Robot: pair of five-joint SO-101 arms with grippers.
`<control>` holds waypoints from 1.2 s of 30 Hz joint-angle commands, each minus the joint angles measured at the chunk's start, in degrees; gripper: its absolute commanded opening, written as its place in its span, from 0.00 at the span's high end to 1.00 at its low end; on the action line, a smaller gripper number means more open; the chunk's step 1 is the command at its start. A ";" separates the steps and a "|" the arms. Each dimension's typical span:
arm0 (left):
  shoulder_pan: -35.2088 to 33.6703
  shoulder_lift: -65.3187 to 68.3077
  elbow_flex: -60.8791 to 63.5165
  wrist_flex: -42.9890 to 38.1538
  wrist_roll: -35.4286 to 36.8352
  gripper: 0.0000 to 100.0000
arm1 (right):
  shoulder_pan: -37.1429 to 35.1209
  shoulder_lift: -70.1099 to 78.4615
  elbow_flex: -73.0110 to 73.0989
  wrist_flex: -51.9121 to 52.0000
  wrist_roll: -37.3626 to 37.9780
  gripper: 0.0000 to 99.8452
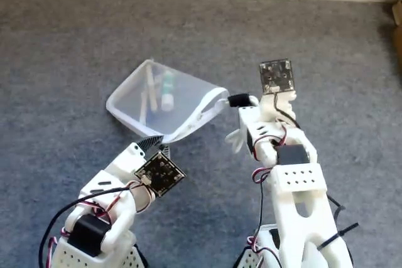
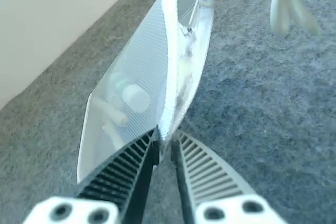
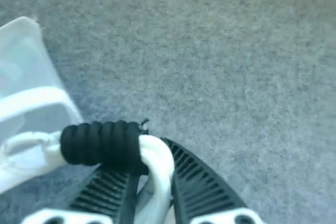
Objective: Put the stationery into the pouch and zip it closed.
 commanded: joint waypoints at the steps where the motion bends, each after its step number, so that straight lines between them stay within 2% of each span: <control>1: -2.24 -0.48 -1.19 0.79 1.05 1.00 | 4.79 0.13 -5.23 -0.84 -0.70 1.00; 10: -2.24 -0.48 -1.19 0.79 1.05 1.00 | 9.80 0.22 -5.14 -1.10 -0.70 1.00; 14: -2.24 -0.48 -1.19 0.79 1.05 1.00 | 12.53 0.66 -4.79 -5.05 -0.70 1.00; 21: -2.24 -0.48 -1.19 0.79 1.05 1.00 | 17.36 10.24 -8.13 -5.14 -0.70 1.00; 32: -2.24 -0.48 -1.19 0.70 1.05 1.00 | 17.45 13.41 -11.12 -1.98 -0.70 1.00; 36: -2.24 -0.48 -1.10 0.70 1.05 1.00 | 15.43 13.41 -10.95 -1.89 -0.35 1.00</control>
